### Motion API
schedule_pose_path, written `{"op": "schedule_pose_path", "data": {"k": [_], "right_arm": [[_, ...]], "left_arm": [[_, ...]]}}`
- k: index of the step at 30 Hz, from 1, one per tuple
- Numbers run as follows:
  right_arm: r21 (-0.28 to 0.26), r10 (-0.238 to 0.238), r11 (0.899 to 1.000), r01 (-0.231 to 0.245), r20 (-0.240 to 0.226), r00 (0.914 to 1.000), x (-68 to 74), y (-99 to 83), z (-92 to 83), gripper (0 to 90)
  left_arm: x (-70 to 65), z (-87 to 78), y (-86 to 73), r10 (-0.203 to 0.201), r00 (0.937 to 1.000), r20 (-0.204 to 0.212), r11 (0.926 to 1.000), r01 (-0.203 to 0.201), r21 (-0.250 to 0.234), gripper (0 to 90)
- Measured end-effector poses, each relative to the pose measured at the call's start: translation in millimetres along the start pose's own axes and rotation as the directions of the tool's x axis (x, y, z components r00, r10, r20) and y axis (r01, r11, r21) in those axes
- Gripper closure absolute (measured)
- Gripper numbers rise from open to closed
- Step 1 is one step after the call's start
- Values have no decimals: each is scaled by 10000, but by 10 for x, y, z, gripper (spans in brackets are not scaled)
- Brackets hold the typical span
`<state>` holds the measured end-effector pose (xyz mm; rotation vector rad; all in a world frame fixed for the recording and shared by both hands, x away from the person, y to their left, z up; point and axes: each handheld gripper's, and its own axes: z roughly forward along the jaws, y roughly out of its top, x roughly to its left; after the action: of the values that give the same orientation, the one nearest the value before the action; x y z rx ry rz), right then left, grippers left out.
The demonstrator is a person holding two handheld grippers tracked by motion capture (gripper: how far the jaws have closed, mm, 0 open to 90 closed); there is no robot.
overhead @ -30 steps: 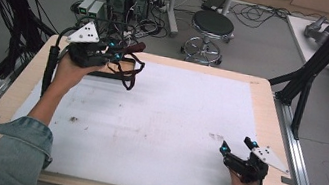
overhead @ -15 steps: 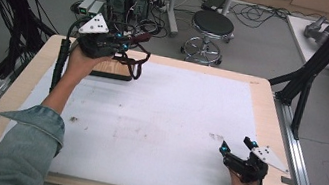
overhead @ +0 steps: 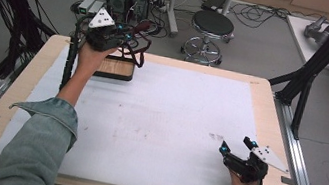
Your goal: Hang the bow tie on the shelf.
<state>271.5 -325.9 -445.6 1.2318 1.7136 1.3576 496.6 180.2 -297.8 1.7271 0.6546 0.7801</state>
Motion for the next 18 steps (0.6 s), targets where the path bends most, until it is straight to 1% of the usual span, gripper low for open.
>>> {"op": "schedule_pose_path", "data": {"k": [2, 6, 7, 8, 10, 12, 14, 15, 17, 18], "right_arm": [[-13, -3, 10000, 3, -13, 10000, 1, 0, 1, 119], [-5, 1, 10000, -1, -15, 10000, 1, 0, 2, 119], [-22, -33, 10000, 33, -29, 10000, 0, 1, 3, 119], [3, 15, 10000, -15, -44, 10000, 4, 0, 2, 119], [13, 6, 10000, -6, -40, 10000, 4, 0, 3, 119], [11, -2, 10000, 2, -45, 10000, 4, 0, 3, 119], [-4, 24, 10000, -24, -44, 10000, 5, 0, 5, 119], [13, -2, 10000, 2, -51, 10000, 3, 0, 4, 119], [9, 18, 10000, -18, -48, 10000, 4, 0, 4, 119], [17, 7, 10000, -7, -59, 10000, 3, -1, 4, 119]], "left_arm": [[15, 27, -18, -111, 9999, -118, 9999, 111, 35, 761], [37, 63, -63, -264, 9980, -577, 9991, 284, 329, 761], [45, 73, -75, -382, 9973, -634, 9987, 403, 321, 761], [57, 76, -85, -450, 9969, -647, 9984, 472, 325, 761], [74, 83, -105, -720, 9956, -607, 9972, 730, 134, 761], [74, 96, -116, -707, 9946, -761, 9971, 725, 220, 761], [71, 112, -130, -666, 9944, -821, 9973, 690, 265, 761], [68, 117, -137, -664, 9933, -948, 9971, 696, 315, 761], [74, 131, -162, -927, 9915, -915, 9951, 953, 252, 761], [74, 139, -176, -997, 9905, -947, 9943, 1027, 276, 761]]}}
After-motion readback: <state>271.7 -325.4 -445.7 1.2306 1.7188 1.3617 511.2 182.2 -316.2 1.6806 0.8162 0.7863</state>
